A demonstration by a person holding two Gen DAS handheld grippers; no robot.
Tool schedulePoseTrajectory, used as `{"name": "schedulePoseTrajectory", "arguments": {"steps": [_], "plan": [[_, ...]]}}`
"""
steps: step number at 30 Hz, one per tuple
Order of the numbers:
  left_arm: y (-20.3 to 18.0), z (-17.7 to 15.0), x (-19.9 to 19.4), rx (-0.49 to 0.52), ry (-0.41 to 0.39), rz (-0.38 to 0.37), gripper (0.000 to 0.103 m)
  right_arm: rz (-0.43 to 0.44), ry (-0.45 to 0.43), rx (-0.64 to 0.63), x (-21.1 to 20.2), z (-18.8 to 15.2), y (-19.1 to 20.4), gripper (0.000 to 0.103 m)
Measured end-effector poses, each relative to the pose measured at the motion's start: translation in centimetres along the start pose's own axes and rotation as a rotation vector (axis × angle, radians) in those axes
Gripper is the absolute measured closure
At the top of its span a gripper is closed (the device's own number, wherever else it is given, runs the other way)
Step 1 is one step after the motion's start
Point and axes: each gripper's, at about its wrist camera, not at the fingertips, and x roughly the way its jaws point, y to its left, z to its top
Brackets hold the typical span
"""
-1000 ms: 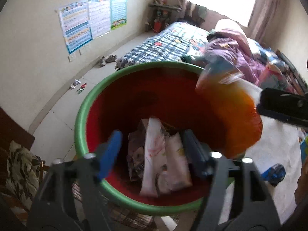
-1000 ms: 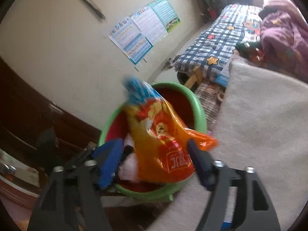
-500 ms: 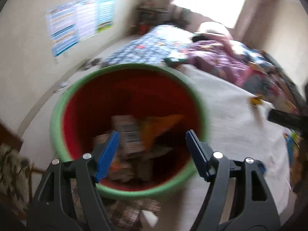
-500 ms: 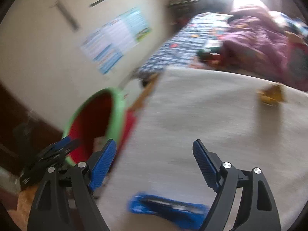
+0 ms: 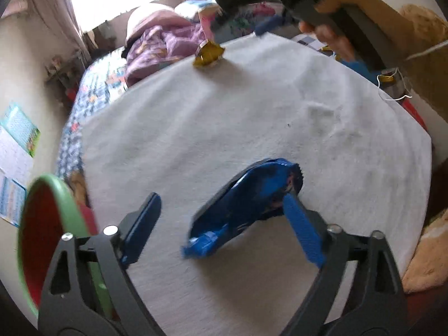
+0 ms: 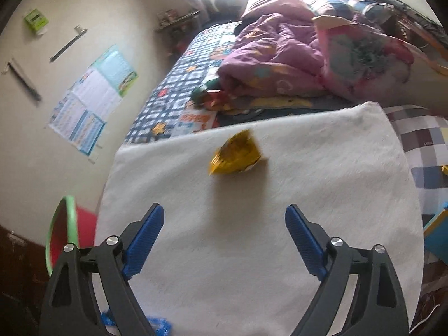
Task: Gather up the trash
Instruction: 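Grasp blue wrapper with left tool while right tool grasps yellow wrapper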
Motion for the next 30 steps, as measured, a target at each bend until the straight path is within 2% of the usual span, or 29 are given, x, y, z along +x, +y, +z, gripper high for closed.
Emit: {"name": "schedulePoseTrajectory", "arguments": {"steps": [2,4,6,7,8,10,11,12,13,14,16,18,22,25,30], "plan": [[0.3,0.1,1.0,-0.049,0.042,-0.011,0.045,-0.016,0.003,0.005,1.3,1.2,-0.4,0.018],[0.6,-0.1,1.1,-0.102,0.050,-0.010,0.048,-0.025,0.013,0.003,2.7,2.1,-0.4,0.018],[1.2,-0.2,0.8,-0.153,0.047,-0.011,0.058,-0.036,0.022,0.000,4.0,2.8,-0.4,0.018],[1.6,-0.3,0.5,-0.190,0.043,-0.008,0.067,-0.045,0.025,-0.001,4.7,3.1,-0.3,0.018],[2.0,-0.3,0.3,-0.233,0.044,-0.012,0.072,-0.055,0.026,-0.002,5.2,3.3,-0.2,0.018],[2.9,-0.7,-0.2,-0.333,0.040,-0.013,0.075,-0.087,0.020,-0.001,6.0,3.6,-0.3,0.019],[3.5,-0.9,-0.3,-0.388,0.038,-0.019,0.077,-0.099,0.017,-0.002,6.3,3.6,-0.2,0.026],[3.9,-1.1,-0.5,-0.431,0.033,-0.027,0.077,-0.106,0.027,-0.008,6.7,3.6,-0.1,0.039],[4.4,-1.4,-0.8,-0.475,0.026,-0.036,0.077,-0.109,0.049,-0.018,7.3,3.5,0.0,0.047],[4.6,-1.5,-1.1,-0.503,0.021,-0.037,0.077,-0.109,0.064,-0.024,7.6,3.4,0.1,0.062],[4.7,-1.5,-1.3,-0.520,0.017,-0.024,0.077,-0.104,0.059,-0.036,7.6,3.0,0.2,0.065],[4.7,-1.3,-1.6,-0.523,0.012,-0.014,0.077,-0.068,0.056,-0.035,6.7,2.4,0.3,0.079],[4.7,-1.4,-2.0,-0.533,0.006,-0.008,0.077,0.038,0.059,-0.040,3.9,0.3,1.2,0.079],[4.7,-1.6,-2.3,-0.534,0.001,-0.007,0.077,0.103,0.069,-0.085,1.0,-2.8,2.6,0.079],[5.2,-2.0,-2.3,-0.557,-0.006,-0.002,0.078,0.145,0.052,-0.085,-3.0,-8.3,4.0,0.079]]}}
